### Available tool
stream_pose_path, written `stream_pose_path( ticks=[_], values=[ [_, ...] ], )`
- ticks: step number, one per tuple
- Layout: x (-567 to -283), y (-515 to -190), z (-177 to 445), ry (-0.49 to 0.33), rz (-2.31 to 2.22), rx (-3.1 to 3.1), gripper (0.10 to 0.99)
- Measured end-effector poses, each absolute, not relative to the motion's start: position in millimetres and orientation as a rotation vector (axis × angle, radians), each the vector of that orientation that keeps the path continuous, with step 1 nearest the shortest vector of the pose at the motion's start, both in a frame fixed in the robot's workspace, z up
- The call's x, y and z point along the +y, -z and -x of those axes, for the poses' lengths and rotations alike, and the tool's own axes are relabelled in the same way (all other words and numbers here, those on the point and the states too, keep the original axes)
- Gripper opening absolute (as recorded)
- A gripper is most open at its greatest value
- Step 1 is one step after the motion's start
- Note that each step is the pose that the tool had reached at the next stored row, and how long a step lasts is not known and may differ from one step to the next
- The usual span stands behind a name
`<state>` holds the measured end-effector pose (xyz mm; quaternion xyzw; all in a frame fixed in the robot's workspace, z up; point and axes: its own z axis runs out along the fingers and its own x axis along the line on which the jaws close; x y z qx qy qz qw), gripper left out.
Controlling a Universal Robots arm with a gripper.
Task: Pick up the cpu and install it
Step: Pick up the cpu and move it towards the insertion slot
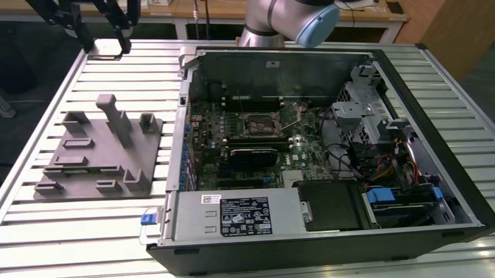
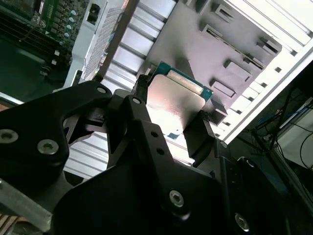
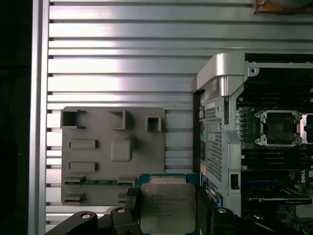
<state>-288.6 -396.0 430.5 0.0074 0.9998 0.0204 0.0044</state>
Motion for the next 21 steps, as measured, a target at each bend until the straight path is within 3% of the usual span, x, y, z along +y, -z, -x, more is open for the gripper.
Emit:
stream_pose_path(
  ticks=[21],
  values=[
    [-395.9,-430.4,229.1,-0.064,-0.023,3.135,0.545]
  ],
)
